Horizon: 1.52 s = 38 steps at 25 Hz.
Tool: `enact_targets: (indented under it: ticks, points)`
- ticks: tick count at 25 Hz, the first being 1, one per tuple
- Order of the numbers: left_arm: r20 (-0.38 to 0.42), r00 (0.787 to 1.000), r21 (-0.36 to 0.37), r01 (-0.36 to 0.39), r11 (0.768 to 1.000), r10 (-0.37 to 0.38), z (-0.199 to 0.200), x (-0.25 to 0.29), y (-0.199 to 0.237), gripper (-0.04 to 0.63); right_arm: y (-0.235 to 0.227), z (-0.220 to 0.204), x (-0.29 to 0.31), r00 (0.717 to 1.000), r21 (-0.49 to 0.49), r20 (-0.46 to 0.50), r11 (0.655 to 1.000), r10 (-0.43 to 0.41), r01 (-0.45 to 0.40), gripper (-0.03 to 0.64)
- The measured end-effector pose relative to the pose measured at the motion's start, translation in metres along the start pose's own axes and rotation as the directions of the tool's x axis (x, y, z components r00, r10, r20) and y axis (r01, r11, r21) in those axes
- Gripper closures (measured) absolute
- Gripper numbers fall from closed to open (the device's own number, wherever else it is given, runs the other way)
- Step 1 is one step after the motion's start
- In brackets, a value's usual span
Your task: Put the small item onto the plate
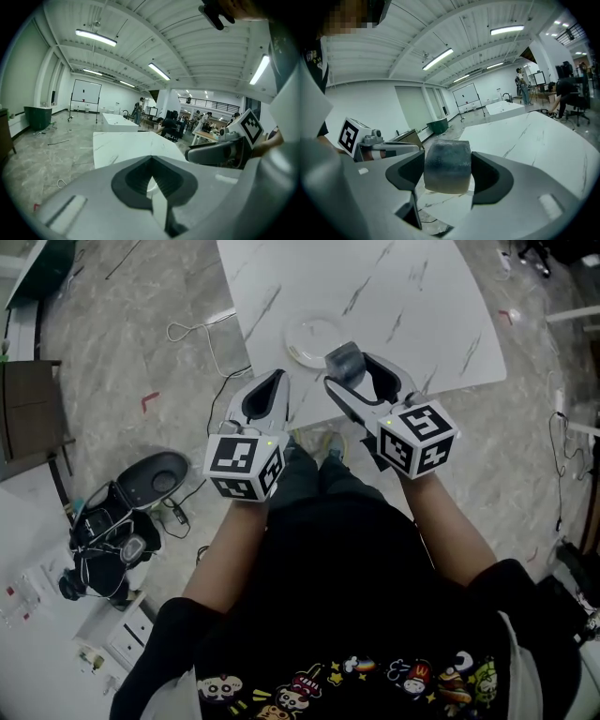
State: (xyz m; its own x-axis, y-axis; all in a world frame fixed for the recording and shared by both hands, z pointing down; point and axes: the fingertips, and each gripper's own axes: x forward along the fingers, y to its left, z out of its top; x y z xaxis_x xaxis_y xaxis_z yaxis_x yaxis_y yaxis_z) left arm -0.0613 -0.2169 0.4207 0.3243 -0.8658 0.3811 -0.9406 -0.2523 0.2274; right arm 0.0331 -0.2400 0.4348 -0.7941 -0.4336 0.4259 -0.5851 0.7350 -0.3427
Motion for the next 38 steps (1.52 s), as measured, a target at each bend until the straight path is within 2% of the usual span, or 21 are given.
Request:
enact_targets:
  ticks: [14, 22, 38]
  points:
    - [-0.064, 0.998, -0.055, -0.01, 0.998, 0.006, -0.025, 0.038, 0.044, 0.594, -0.038, -0.026, 0.077, 0.988, -0.038, -0.139, 0.998, -0.061, 0.056, 0.281]
    - [-0.086, 0.996, -0.099, -0.019, 0.995, 0.01, -0.037, 0.054, 0.062, 0.594, -0.072, -0.053, 0.118, 0.965, -0.097, -0.237, 0.991, -0.115, 0.094, 0.281]
    - [-0.108, 0.994, -0.151, -0.024, 0.988, 0.008, -0.058, 0.048, 0.087, 0.594, -0.096, -0.084, 0.165, 0.917, -0.199, -0.353, 0.972, -0.187, 0.122, 0.281]
